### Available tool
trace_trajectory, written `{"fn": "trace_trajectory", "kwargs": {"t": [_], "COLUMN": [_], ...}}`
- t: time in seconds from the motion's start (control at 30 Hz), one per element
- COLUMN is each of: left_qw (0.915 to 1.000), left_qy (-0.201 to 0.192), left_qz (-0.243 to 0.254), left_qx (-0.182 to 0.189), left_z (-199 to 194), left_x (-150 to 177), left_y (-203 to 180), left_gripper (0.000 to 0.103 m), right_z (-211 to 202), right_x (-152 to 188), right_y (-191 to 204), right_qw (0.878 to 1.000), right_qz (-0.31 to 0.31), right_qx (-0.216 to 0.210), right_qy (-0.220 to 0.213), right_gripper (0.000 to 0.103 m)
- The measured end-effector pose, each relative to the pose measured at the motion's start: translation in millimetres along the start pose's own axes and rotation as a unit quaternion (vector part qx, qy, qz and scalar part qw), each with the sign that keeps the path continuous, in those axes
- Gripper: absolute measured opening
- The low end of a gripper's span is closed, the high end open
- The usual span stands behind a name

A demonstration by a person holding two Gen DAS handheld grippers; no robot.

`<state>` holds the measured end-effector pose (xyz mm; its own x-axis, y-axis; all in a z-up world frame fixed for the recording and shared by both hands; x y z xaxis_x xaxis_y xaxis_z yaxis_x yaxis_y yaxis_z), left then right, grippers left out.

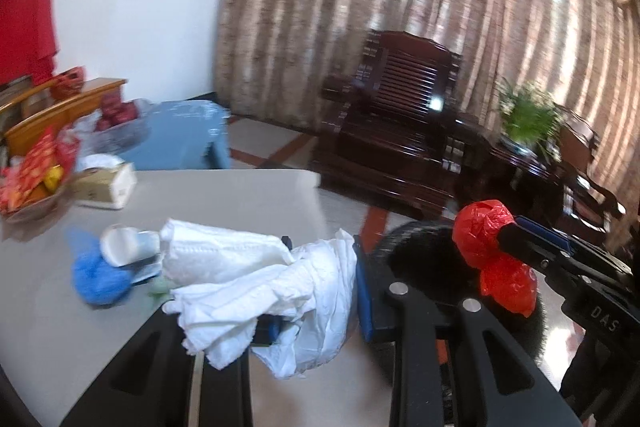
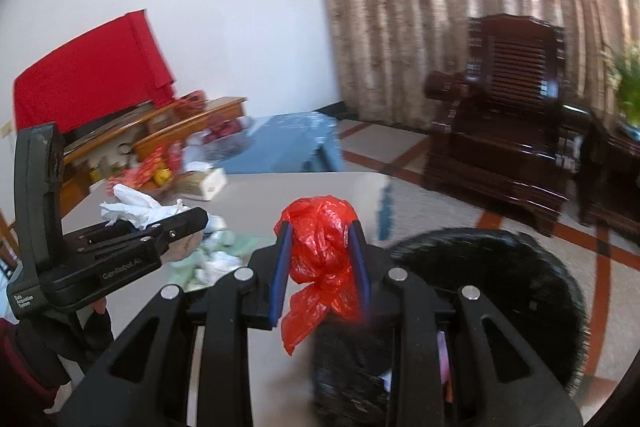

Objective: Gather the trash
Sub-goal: 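Carry tissue and red bag over the black bin and open both grippers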

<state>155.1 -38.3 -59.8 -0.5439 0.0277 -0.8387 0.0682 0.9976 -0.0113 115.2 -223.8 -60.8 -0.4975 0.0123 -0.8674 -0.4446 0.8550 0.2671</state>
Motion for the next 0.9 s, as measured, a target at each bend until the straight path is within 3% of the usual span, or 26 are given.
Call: {"fn": "trace_trajectory", "kwargs": {"t": [0.23, 0.63, 0.77, 0.8, 0.9], "left_qw": [0.9978, 0.9895, 0.9859, 0.9861, 0.9867], "left_qy": [0.006, 0.038, 0.061, 0.064, 0.071], "left_qz": [0.03, 0.067, 0.058, 0.054, 0.04], "left_qx": [0.058, 0.123, 0.145, 0.144, 0.141], "left_z": [19, 58, 67, 68, 69], "left_x": [0, 15, 19, 19, 18], "left_y": [-71, -164, -170, -169, -158], "left_gripper": [0.029, 0.031, 0.06, 0.067, 0.071], "right_z": [-38, -56, -55, -56, -60], "right_x": [21, 61, 69, 71, 75], "right_y": [-53, -118, -128, -130, -134], "right_qw": [0.998, 0.99, 0.987, 0.986, 0.983], "right_qz": [0.03, 0.066, 0.076, 0.079, 0.09], "right_qx": [0.059, 0.127, 0.144, 0.148, 0.16], "right_qy": [-0.008, 0.009, 0.018, 0.019, 0.015], "right_gripper": [0.027, 0.028, 0.034, 0.039, 0.063]}}
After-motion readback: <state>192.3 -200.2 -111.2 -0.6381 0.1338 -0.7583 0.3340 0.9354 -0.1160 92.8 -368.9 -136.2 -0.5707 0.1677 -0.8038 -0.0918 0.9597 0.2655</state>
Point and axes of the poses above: each gripper's, at about its wrist camera, not at the fingertips, and z roughly the way its jaws point, y to its left, x to its underside, the point moved 2 cm from there along z, roughly the way its jaws point, and after that the axes turned 15 degrees about -x, right-handed, at the moved point
